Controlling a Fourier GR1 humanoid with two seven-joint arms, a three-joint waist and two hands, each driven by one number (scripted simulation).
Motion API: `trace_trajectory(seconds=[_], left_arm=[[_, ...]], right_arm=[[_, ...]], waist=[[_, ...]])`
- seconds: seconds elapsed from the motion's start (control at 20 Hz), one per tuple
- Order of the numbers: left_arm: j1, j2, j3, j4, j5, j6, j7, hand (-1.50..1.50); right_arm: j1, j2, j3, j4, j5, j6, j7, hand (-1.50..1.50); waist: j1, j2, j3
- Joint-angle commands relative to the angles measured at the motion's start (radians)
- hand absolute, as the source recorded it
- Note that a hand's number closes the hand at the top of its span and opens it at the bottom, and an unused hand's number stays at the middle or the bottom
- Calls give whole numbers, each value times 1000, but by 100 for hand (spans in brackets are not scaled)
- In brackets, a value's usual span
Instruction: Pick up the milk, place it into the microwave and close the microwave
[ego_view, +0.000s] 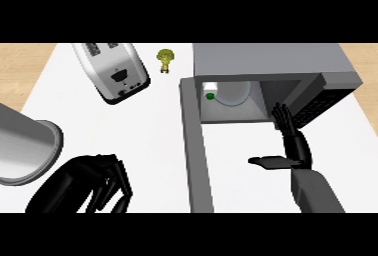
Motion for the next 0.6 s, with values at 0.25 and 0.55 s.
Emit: trace_trajectory(seconds=[0.25, 0.55], left_arm=[[-170, -1, -218, 311, -199, 126, -156, 150], [-237, -1, -371, 583, -317, 264, -276, 150]], right_arm=[[360, -1, 78, -368, -23, 98, 32, -150], [512, -15, 96, -624, -54, 130, 81, -150]], waist=[[-18, 5, -2], [-25, 7, -2]])
